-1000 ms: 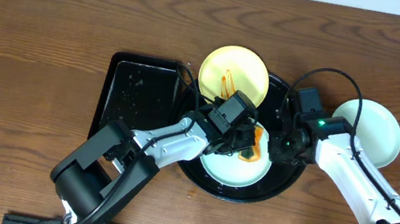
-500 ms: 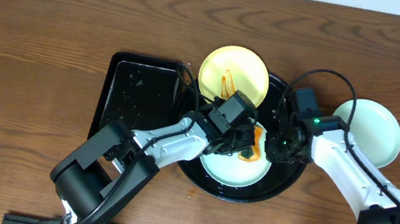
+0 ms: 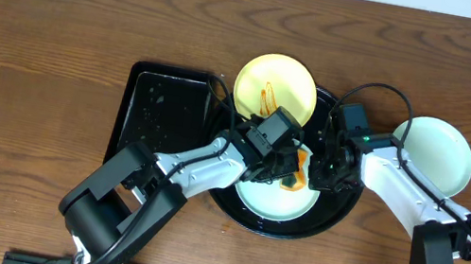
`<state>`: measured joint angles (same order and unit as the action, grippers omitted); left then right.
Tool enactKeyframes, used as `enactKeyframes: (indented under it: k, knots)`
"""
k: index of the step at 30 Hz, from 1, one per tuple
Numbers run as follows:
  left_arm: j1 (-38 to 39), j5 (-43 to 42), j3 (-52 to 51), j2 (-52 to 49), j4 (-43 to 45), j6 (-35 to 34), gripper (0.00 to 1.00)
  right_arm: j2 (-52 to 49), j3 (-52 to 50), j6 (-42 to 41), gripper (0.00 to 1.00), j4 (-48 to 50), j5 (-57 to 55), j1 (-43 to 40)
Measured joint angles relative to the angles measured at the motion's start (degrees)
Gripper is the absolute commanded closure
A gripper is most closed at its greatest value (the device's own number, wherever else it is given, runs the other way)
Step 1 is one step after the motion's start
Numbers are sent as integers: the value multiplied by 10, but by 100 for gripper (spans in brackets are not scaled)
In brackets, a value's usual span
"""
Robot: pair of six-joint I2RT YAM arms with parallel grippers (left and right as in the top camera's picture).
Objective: Clean dirty plates on tray and stack at the side
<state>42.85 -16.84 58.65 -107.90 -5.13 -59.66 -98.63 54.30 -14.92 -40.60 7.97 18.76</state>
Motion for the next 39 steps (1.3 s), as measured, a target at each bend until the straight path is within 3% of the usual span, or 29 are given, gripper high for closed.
enactKeyframes:
  k: [12, 22, 31, 39]
  knots:
    - [-63, 4, 15, 15, -131, 43, 92, 0, 1, -16, 99, -4, -5, 0]
    - [-75, 60, 14, 32, -158, 246, 93, 0, 1, -24, 99, -5, -5, 0]
    - [-70, 92, 13, 35, -153, 478, 92, 0, 1, -25, 99, -5, -5, 0]
    - [-66, 126, 4, 36, -87, 536, 92, 0, 1, -29, 99, -7, 0, 0]
